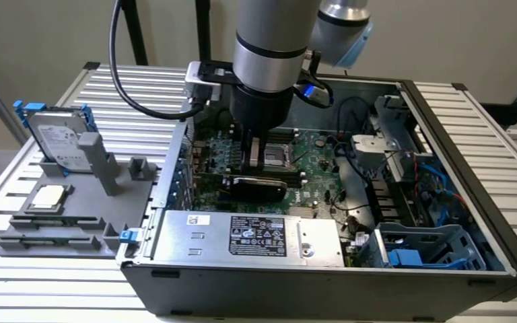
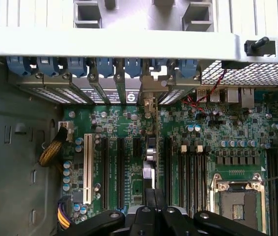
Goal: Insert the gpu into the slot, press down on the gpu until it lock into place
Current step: 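Press down on the gpu until it lock into place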
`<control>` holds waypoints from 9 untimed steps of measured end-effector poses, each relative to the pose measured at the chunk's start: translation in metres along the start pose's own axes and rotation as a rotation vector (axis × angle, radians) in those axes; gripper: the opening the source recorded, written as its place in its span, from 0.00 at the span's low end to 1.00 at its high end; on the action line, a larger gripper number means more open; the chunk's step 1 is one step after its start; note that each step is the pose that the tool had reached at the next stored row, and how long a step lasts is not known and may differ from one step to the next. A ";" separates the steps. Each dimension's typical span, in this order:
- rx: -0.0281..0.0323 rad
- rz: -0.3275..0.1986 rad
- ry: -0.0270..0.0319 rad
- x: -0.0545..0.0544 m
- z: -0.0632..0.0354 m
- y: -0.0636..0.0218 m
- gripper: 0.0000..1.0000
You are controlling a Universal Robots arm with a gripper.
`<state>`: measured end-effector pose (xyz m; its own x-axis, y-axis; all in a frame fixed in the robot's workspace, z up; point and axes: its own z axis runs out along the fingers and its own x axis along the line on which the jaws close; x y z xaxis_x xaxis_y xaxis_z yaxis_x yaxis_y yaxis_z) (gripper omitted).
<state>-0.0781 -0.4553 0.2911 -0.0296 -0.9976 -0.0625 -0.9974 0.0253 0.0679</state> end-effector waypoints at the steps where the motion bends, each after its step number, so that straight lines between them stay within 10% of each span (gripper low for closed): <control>1: 0.0000 0.000 0.0000 0.000 0.0000 0.0000 0.11; 9: 0.0000 0.000 0.0000 0.000 0.0001 0.0014 0.11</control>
<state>-0.0795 -0.4553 0.2911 -0.0296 -0.9976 -0.0625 -0.9974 0.0254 0.0679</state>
